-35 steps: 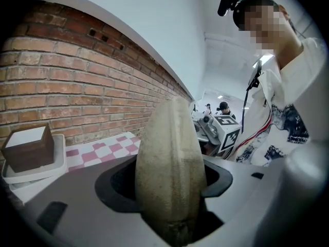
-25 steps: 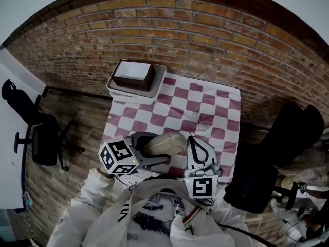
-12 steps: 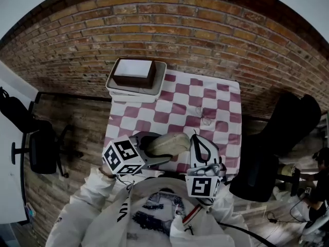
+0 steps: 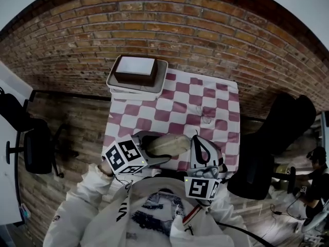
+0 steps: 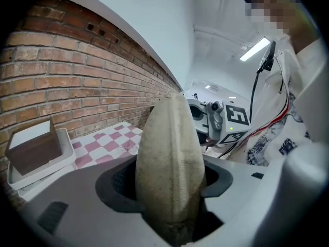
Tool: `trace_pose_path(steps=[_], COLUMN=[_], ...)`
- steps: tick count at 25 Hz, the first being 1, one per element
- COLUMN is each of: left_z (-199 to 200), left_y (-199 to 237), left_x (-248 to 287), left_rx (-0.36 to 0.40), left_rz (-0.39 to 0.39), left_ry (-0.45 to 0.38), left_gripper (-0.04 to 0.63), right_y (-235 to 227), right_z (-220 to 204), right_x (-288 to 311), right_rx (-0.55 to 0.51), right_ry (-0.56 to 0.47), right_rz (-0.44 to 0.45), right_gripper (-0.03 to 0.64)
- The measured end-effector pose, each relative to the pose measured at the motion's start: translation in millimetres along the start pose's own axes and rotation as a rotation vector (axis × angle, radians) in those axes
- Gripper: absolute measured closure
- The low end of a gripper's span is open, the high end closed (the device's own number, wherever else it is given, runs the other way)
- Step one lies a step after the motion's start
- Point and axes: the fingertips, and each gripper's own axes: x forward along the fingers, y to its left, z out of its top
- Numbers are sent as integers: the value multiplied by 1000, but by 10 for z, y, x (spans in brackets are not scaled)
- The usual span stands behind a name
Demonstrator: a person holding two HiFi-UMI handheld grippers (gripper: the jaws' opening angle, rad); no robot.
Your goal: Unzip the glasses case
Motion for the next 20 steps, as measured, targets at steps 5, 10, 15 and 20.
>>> trace_pose_path(steps=[5,10,15,20], left_z=[-132,-239,-336,-477], left_y=[23,41,117,165], left_x=[-14,-62,-55,23], left_rx=[45,50,91,127], left_rz=[34,52,97,138], left_ry=[62,96,144,222], left_gripper=[304,304,304,305], right_y=[81,180,250,300], right_z=[19,76,98,128], right_x=[-1,5,20,21], right_rx=[-47,-104,-151,-207], right_ry=[0,-10,-9,-15], right_rz=[7,9,12,12], right_gripper=[601,601,601,601])
